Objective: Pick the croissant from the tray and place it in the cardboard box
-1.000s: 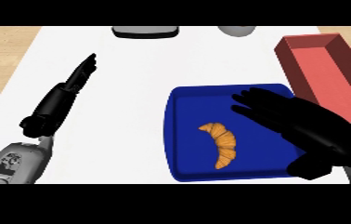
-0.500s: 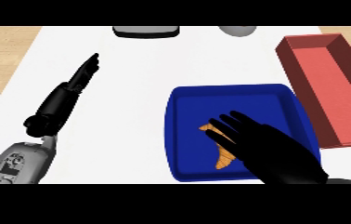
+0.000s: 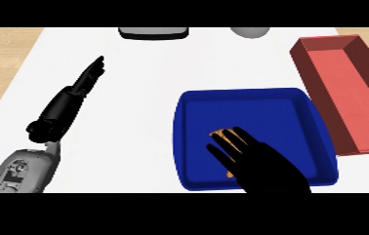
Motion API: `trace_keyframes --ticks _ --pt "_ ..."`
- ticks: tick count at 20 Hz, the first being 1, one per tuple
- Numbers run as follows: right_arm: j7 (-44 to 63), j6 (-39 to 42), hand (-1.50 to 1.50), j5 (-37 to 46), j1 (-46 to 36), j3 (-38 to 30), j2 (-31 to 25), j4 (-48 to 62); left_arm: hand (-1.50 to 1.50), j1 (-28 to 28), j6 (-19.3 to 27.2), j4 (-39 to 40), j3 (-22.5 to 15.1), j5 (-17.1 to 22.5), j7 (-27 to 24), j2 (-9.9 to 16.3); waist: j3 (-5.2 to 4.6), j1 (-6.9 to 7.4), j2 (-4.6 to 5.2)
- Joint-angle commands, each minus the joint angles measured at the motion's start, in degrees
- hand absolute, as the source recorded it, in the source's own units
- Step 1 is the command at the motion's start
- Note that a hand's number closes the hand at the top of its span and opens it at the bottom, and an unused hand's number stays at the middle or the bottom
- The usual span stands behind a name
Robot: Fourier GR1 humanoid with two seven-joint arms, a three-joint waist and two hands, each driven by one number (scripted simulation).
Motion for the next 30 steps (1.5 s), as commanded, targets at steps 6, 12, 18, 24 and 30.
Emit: trace_keyframes --ticks 6,12,18,24,30 --pt "-1.8 -2.1 -1.5 11.2 0.0 1.8 8.4 7.2 0.0 -1.5 -2.6 1.2 2.8 -2.2 0.5 -1.9 0.01 0.07 0.06" --pt "-5.6 -1.6 -1.5 15.6 -0.7 -0.9 8.7 12.3 0.0 0.7 -6.2 1.4 5.7 -1.9 -2.8 -1.1 0.0 0.1 0.07" --pt "-15.9 -7.8 -1.5 17.4 -0.6 -6.4 5.9 19.7 0.0 0.6 -3.9 -3.4 3.6 -4.8 3.4 -5.4 0.03 0.12 0.06" --pt "-19.2 -12.0 -1.5 22.5 3.0 -4.1 9.8 25.3 0.0 0.1 -5.9 0.6 6.7 -5.9 -0.7 -5.4 0.02 0.0 0.08" --pt "-18.8 -13.1 -1.5 27.5 0.7 -4.9 15.1 31.9 0.0 1.2 -6.6 -0.9 7.2 -7.0 -0.4 -6.6 0.02 0.23 0.09"
